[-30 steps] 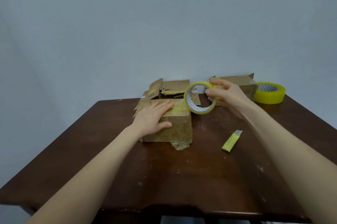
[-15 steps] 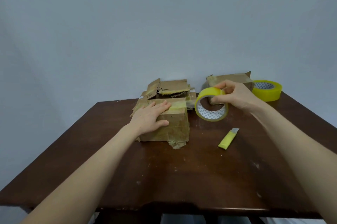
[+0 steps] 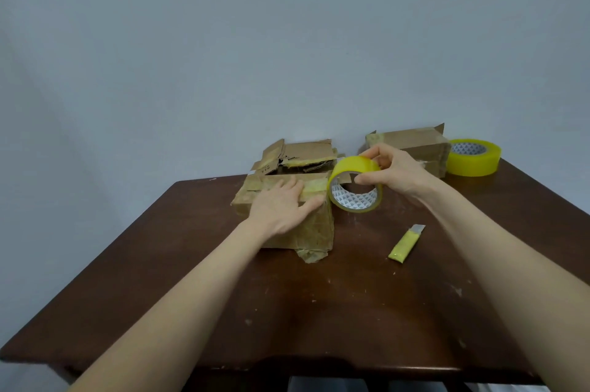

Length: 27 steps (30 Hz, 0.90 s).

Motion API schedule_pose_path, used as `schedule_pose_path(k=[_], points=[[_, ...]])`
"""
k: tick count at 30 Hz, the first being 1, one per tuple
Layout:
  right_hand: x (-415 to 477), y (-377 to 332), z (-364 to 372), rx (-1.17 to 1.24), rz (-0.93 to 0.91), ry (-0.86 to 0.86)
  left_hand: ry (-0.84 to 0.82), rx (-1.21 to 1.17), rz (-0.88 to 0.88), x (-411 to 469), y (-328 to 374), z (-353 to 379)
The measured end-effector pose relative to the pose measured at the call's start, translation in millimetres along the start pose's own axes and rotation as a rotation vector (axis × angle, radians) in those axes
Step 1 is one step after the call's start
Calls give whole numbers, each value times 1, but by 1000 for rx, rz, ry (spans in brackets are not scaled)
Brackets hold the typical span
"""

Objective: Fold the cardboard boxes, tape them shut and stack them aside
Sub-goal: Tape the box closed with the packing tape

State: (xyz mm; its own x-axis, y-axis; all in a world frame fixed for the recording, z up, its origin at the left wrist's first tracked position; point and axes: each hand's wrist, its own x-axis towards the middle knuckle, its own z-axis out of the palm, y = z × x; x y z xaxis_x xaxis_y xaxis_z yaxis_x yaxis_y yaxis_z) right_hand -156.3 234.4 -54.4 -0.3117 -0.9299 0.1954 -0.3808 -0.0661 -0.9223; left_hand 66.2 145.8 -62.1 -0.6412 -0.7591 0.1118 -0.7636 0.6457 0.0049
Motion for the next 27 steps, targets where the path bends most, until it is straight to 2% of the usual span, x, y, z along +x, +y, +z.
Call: schedule_pose_path(k=[4,10,16,21,27], points=[[-1,4,2,8,-5,12,37,-15,131,3,22,5],[-2,6,2,8,-10,26,83,-3,156,10,20,9],[-5,9,-9,-46,0,-47,82,67,121,6,-1,11],[-8,10,-9,-80,4,-64,151,83,159,8,-2,20],[-12,11,-16,-169,6,-102,137,79,191,9,-7,18]])
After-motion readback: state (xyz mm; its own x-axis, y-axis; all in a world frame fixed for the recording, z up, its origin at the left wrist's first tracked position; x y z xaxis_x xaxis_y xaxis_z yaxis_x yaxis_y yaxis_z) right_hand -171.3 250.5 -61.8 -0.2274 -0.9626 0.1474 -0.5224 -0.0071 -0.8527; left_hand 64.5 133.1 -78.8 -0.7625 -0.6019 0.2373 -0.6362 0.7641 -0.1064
